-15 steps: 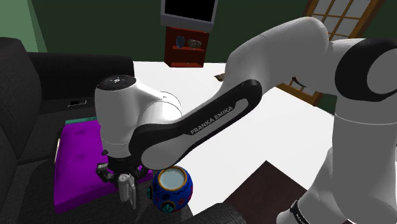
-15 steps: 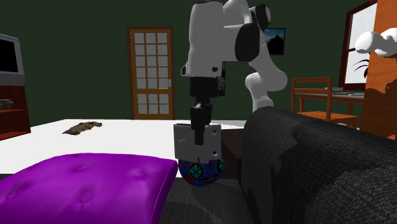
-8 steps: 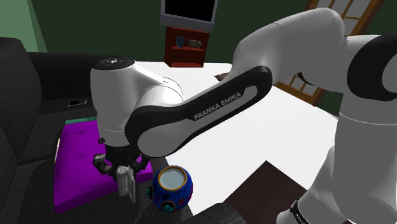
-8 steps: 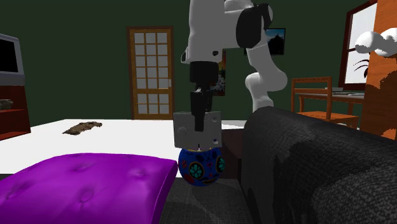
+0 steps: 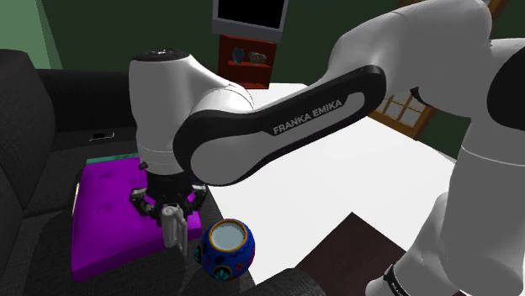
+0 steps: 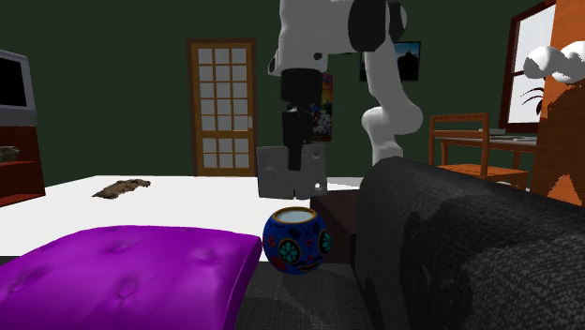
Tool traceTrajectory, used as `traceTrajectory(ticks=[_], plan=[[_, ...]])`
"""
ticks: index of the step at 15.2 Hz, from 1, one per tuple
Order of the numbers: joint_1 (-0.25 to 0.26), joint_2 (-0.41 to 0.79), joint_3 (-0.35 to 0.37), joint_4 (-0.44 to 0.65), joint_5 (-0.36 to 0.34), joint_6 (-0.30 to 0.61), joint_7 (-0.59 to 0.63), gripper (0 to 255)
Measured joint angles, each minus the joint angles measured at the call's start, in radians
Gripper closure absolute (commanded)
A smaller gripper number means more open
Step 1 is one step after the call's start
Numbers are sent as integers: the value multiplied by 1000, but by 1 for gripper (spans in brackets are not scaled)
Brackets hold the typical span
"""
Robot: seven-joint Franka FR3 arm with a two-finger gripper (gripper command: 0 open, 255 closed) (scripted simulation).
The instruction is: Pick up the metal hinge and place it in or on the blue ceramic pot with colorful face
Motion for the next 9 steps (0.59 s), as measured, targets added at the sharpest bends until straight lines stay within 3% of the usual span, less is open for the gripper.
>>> traceTrajectory(ticks=[6, 9], plan=[[-114, -243, -7, -253, 156, 61, -175, 255], [-140, -341, -32, -341, 221, 69, -262, 255]])
